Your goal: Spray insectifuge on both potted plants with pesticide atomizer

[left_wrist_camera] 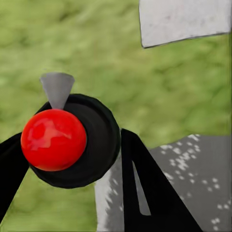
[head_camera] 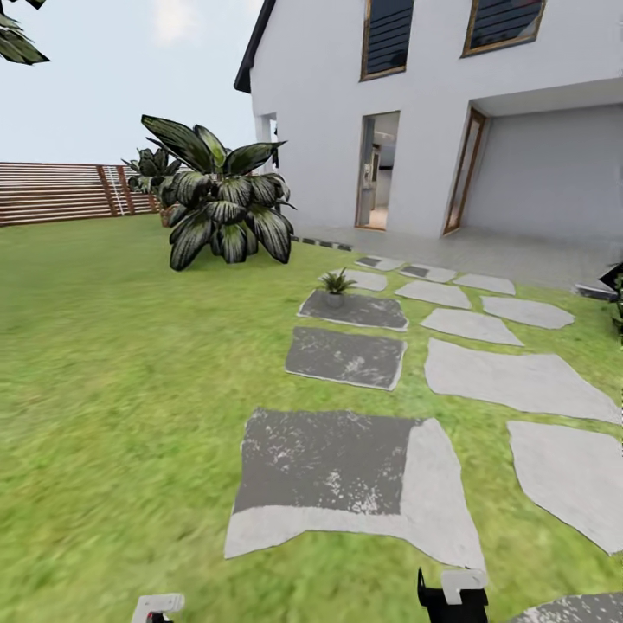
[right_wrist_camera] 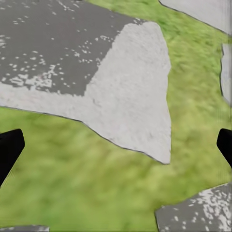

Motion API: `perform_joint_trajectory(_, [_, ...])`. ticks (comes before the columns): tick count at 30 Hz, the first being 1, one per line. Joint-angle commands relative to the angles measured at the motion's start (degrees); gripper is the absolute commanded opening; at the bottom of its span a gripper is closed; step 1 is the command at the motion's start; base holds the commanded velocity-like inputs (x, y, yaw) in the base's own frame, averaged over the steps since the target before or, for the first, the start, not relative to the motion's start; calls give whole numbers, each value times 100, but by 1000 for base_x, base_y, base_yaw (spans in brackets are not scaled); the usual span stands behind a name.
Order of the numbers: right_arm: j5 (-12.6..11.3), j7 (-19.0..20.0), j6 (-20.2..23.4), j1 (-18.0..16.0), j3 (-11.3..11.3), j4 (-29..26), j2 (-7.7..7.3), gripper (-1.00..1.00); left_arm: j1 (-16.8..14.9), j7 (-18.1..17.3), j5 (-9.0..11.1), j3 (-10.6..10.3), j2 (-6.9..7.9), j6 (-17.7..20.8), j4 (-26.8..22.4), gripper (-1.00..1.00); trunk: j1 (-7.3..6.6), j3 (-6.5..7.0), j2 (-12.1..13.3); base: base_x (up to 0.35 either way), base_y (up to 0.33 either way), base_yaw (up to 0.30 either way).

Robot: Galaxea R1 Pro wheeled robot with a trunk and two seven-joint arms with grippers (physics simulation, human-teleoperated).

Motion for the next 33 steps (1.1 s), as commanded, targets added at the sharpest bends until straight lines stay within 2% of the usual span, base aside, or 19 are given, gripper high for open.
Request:
perform_joint_trajectory(1, [60, -28, -15, -6, -37, 10, 1, 100, -2, -18, -55, 51, 2, -18, 4, -100, 2, -5, -2, 323, 123, -104])
perform_joint_trajectory(33, [54, -27, -6, -6, -37, 3, -13, 100, -2, -18, -56, 51, 2, -18, 4, -100, 2, -5, -2, 323, 123, -3])
